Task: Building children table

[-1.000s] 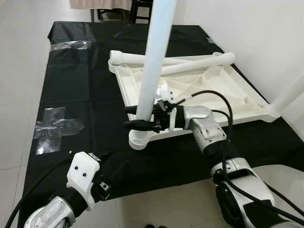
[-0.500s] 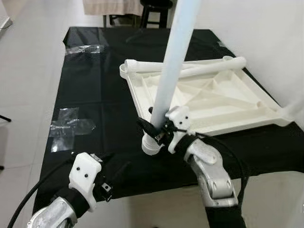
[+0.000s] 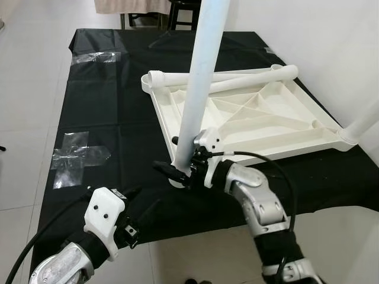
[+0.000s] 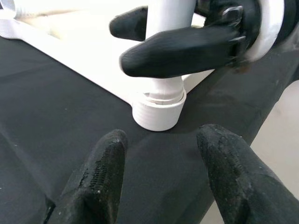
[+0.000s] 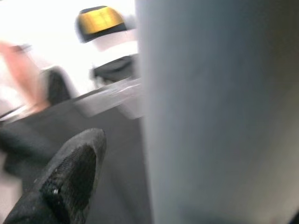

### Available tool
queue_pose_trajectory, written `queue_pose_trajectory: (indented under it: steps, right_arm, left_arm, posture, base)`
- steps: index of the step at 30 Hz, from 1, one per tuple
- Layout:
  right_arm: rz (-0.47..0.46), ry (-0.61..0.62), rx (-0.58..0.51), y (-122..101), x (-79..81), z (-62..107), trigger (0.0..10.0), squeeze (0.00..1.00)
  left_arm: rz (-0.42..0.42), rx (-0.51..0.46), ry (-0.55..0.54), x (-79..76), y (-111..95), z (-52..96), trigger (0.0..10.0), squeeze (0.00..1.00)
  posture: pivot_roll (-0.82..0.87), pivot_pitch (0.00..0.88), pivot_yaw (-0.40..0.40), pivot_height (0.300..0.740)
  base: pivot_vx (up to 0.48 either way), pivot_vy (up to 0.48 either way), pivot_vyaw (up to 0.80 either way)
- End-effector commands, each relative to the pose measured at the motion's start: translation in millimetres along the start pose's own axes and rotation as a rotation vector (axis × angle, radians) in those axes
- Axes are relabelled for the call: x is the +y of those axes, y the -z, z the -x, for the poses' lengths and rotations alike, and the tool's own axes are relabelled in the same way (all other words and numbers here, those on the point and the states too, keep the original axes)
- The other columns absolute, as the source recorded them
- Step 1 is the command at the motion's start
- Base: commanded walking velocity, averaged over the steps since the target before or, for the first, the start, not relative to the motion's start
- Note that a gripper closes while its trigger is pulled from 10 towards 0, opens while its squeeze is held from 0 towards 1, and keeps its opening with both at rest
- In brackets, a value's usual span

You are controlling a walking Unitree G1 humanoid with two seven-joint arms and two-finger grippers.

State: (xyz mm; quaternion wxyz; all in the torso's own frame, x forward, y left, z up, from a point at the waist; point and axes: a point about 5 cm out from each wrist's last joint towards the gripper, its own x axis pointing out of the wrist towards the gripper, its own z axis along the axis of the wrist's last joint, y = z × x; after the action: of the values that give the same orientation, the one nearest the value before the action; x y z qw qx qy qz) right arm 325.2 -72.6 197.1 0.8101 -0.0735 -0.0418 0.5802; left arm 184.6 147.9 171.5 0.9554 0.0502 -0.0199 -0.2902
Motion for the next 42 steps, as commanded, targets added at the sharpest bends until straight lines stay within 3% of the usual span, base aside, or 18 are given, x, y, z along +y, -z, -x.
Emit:
queue_pose_trajectory:
  steps: [1,9,10,12,13,21,24,26,27,28,30,31,32,34,35,40,41,42]
  right_arm:
    - [0.028,-0.166,-0.008,0,0.0,-8.2,10.0,0.00]
    - [0.021,-0.325,0.017,-7,-5.7,-15.6,10.0,0.00]
    - [0.016,-0.350,0.020,-10,-8.7,-14.1,4.5,0.00]
    - [0.009,-0.374,0.023,-12,-12.2,-11.9,4.5,0.00]
    - [0.006,-0.393,0.034,-15,-16.1,-9.5,0.0,0.00]
    - [0.005,-0.327,0.020,-7,-23.8,7.2,0.0,0.00]
    - [0.012,-0.102,0.042,9,-25.4,19.7,0.0,0.00]
    - [0.012,-0.102,0.042,9,-25.4,19.7,0.0,0.00]
    - [-0.005,0.006,0.047,14,-24.9,23.4,0.0,0.00]
    - [-0.005,0.006,0.047,14,-24.9,23.4,0.0,0.00]
    - [-0.067,0.525,0.068,34,-12.8,24.1,0.0,0.00]
    - [-0.067,0.525,0.068,34,-12.8,24.1,0.0,0.00]
    - [-0.046,0.691,0.106,43,13.8,28.7,0.0,0.00]
    - [-0.046,0.691,0.106,43,13.8,28.7,0.0,0.00]
    - [-0.004,0.595,0.103,41,27.1,24.3,0.0,0.00]
    - [0.019,0.461,0.094,37,30.1,18.3,0.0,0.00]
    - [0.012,0.465,0.101,37,24.0,18.0,2.4,0.00]
    - [0.006,0.451,0.114,36,20.7,16.3,10.0,0.00]
  left_arm:
    - [0.023,0.024,0.015,-4.5,5,2.3,10.0,0.00]
    - [0.059,0.034,0.020,-4.9,13,2.0,10.0,0.00]
    - [0.058,0.029,0.024,-5.1,13,-0.4,10.0,0.00]
    - [0.057,0.020,0.027,-4.9,12,-3.3,10.0,0.00]
    - [0.052,0.011,0.027,-4.5,10,-5.7,10.0,0.00]
    - [0.044,-0.004,0.015,-6.1,6,-4.2,10.0,0.00]
    - [0.045,-0.003,0.004,-5.1,6,-2.5,10.0,0.00]
    - [0.045,-0.003,0.004,-5.1,6,-2.5,10.0,0.00]
    - [0.046,0.000,0.003,-5.2,7,-1.4,10.0,0.00]
    - [0.046,0.000,0.003,-5.2,7,-1.4,10.0,0.00]
    - [0.052,0.011,-0.006,-2.0,8,2.5,10.0,0.00]
    - [0.052,0.011,-0.006,-2.0,8,2.5,10.0,0.00]
    - [0.056,0.016,-0.014,1.0,9,4.5,10.0,0.00]
    - [0.056,0.016,-0.014,1.0,9,4.5,10.0,0.00]
    - [0.060,0.015,-0.016,1.5,9,4.6,10.0,0.00]
    - [0.061,0.017,-0.005,-0.3,9,2.5,10.0,0.00]
    - [0.061,0.017,-0.002,-1.4,9,1.6,10.0,0.00]
    - [0.059,0.018,-0.003,-1.7,9,1.7,10.0,0.00]
  posture:
    - [0.16,0.237,-0.147,0.740]
    - [0.14,0.228,-0.150,0.740]
    - [0.14,0.211,-0.148,0.740]
    - [0.14,0.206,-0.145,0.740]
    - [0.14,0.213,-0.141,0.740]
    - [0.15,0.218,-0.138,0.740]
    - [0.14,0.231,-0.133,0.740]
    - [0.14,0.231,-0.133,0.740]
    - [0.14,0.234,-0.135,0.740]
    - [0.14,0.234,-0.135,0.740]
    - [0.12,0.242,-0.115,0.740]
    - [0.12,0.242,-0.115,0.740]
    - [0.12,0.247,-0.103,0.740]
    - [0.12,0.247,-0.103,0.740]
    - [0.11,0.244,-0.101,0.740]
    - [0.12,0.246,-0.112,0.740]
    - [0.12,0.246,-0.114,0.740]
    - [0.12,0.245,-0.115,0.740]
  base:
    - [0.000,0.000,0.00]
    - [0.000,0.000,0.00]
    - [0.000,0.000,0.00]
    - [0.000,0.000,0.00]
    - [0.000,0.000,0.00]
    - [0.000,0.000,0.00]
    - [0.000,0.000,0.00]
    - [0.000,0.000,0.00]
    - [0.000,0.000,0.00]
    - [0.000,0.000,0.00]
    - [0.000,0.000,0.00]
    - [0.000,0.000,0.00]
    - [0.000,0.000,0.00]
    - [0.000,0.000,0.00]
    - [0.000,0.000,0.00]
    - [0.000,0.000,0.00]
    - [0.000,0.000,0.00]
    - [0.000,0.000,0.00]
